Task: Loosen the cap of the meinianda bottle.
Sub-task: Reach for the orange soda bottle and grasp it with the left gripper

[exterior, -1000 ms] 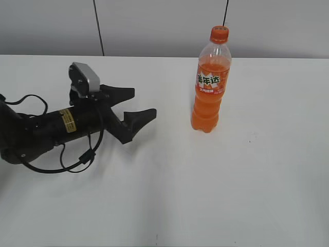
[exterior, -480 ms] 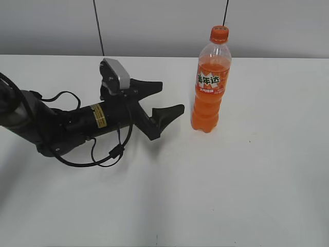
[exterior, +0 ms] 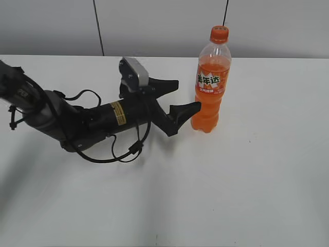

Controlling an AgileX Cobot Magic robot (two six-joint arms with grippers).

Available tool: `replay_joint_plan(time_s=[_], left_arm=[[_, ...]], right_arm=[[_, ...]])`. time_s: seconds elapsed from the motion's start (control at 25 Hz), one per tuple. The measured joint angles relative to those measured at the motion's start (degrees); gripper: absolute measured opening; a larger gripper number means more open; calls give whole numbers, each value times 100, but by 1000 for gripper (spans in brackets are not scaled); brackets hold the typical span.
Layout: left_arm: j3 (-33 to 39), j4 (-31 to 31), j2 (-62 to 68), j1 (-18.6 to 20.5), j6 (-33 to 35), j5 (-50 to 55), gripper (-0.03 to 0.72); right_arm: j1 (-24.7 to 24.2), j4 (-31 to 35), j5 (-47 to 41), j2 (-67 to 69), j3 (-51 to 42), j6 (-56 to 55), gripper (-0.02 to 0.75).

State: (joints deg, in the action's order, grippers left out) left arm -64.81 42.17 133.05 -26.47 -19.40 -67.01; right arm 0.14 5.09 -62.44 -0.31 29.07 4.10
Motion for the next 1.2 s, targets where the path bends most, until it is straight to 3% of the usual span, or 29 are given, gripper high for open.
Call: replay_joint_plan(time_s=[0.44, 0.72, 1.2], left_arm=[[-781, 6, 621, -376, -292, 211, 592], [-1178, 6, 626, -545, -317, 914, 591], [-1923, 1, 1020, -612, -696, 993, 591]], right_arm=[[0, 0, 0, 0, 0, 0, 585], [0, 0, 0, 0, 0, 0, 585], [0, 0, 0, 0, 0, 0, 585]])
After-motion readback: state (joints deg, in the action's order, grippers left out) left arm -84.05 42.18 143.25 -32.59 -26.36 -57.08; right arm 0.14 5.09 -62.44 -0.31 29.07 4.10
